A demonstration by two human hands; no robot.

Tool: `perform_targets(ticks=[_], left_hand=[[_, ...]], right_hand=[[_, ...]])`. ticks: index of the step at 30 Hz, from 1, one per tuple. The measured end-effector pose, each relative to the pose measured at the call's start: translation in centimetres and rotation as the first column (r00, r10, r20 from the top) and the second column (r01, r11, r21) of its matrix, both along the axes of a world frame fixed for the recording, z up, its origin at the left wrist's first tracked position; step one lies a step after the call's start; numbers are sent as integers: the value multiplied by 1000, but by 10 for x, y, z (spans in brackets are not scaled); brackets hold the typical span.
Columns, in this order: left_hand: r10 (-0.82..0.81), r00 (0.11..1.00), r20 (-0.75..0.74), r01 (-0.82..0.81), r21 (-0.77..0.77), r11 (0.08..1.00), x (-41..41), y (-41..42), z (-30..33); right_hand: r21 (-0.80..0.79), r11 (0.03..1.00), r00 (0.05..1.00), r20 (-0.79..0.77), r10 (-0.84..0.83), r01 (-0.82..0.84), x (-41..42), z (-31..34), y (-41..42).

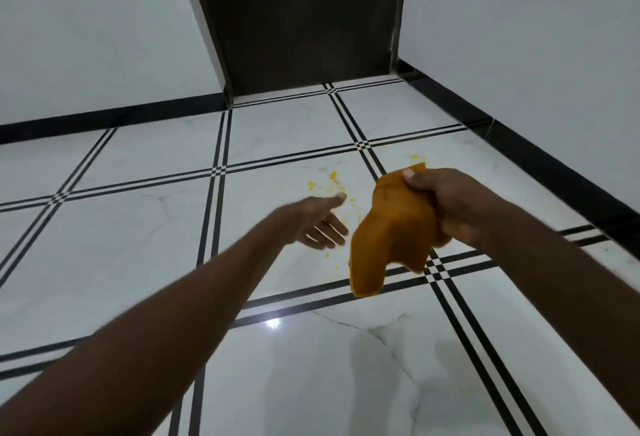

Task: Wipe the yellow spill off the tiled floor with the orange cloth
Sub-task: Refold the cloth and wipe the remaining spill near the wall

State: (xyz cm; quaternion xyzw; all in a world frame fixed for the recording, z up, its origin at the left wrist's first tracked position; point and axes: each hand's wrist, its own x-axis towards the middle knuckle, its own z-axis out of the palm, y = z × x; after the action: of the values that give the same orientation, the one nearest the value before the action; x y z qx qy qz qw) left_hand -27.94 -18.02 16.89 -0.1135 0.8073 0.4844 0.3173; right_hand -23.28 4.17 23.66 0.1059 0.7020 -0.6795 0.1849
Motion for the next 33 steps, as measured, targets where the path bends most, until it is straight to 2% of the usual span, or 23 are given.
perform_targets(ticks=[2,4,6,7,9,12,15,19,23,29,33], left_hand=[[-19,991,129,-20,296,955,14,8,-17],[49,979,199,-150,532,833,21,18,-20],[115,969,219,-233,652,722,23,26,-11],[144,971,194,-238,666,707,24,27,-5],[243,965,99,-248,652,717,23,26,1],[411,911,-4,-316,633,707,21,18,7],[439,891,-112,-314,548,775,22,5,12],[460,853,-247,-359,361,860,32,-7,9],[547,757,-357,-469,285,836,48,-22,2],[400,793,-460,-345,202,916,65,-62,6],[295,808,-510,-288,96,953,67,-88,-2]], right_hand=[[-35,998,999,18,-47,48,1,-3,-3],[-134,987,996,21,-84,87,1,-8,-6],[-204,974,995,31,-91,95,2,-10,-8],[-224,970,995,38,-90,96,1,-11,-9],[-231,969,996,38,-81,87,-1,-12,-10],[-156,983,995,4,-97,97,-5,-18,-13],[-44,996,996,-12,-84,84,-8,-28,-16],[71,994,996,32,-84,82,-7,-42,-22],[94,983,987,-11,-159,160,-4,-55,-35],[147,989,984,-177,1,25,4,-60,-54],[318,948,955,-284,84,12,5,-69,-65]])
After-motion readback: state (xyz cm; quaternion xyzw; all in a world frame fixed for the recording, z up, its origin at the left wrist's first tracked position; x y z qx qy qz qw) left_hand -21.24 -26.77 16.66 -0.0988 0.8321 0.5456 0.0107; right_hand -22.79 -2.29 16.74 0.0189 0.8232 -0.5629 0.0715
